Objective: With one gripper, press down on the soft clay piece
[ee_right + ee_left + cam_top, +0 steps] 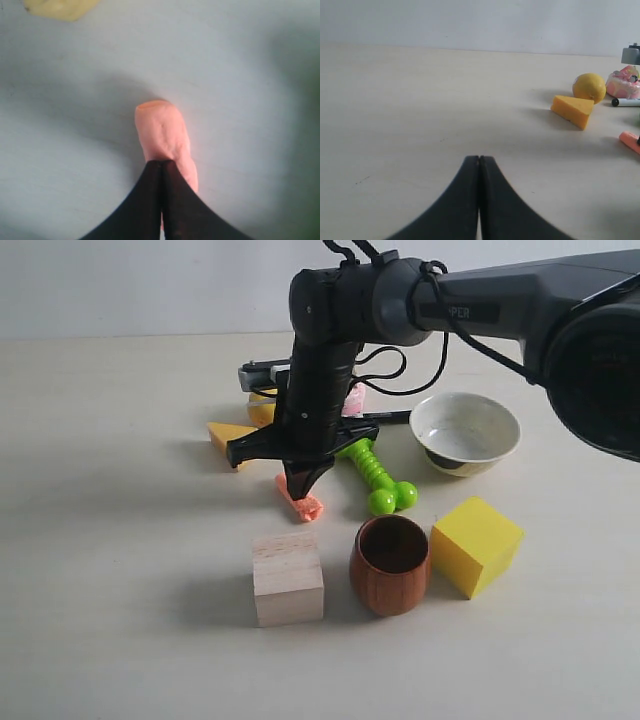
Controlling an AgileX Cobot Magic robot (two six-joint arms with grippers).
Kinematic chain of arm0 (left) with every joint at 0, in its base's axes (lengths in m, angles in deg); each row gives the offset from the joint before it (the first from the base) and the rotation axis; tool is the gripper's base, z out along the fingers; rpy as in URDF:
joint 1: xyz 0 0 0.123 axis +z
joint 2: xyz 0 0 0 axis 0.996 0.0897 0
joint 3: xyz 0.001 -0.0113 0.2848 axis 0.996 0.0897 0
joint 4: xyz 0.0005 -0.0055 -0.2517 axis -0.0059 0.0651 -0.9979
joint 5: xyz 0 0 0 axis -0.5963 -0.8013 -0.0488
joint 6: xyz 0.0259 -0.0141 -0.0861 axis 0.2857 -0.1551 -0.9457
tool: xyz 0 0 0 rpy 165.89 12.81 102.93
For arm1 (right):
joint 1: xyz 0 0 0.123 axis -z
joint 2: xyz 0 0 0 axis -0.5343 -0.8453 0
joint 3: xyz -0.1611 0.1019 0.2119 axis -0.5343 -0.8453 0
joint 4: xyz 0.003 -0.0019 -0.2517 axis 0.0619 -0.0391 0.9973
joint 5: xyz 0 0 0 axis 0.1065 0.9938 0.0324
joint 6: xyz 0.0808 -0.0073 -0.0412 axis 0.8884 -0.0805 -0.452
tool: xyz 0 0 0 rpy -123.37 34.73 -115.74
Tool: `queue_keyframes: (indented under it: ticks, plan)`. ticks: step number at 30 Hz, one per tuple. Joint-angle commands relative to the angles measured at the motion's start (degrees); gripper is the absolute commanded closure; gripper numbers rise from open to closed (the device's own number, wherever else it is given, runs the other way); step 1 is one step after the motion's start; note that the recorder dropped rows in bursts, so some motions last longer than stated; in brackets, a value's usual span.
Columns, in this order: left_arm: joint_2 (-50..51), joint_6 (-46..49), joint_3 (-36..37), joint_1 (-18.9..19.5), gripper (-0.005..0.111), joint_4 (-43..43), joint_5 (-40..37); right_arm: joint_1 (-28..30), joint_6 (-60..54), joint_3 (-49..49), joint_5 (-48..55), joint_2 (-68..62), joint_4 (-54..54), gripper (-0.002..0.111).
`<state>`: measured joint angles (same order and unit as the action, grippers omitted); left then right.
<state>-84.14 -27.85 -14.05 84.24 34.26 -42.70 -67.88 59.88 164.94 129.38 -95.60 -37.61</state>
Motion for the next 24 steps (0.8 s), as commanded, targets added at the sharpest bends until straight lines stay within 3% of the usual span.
queue_keyframes:
  ticks: [1, 24]
  plan:
    - [-0.34, -0.16, -0.2, 0.11, 0.107, -0.09, 0.54, -0.05, 0.23, -0.22, -1.44, -2.87, 0.36, 0.108]
    - [-0.34, -0.16, -0.2, 0.11, 0.107, -0.09, 0.54, 1.38, 5.82, 2.37, 0.12, -5.2, 2.44, 0.108]
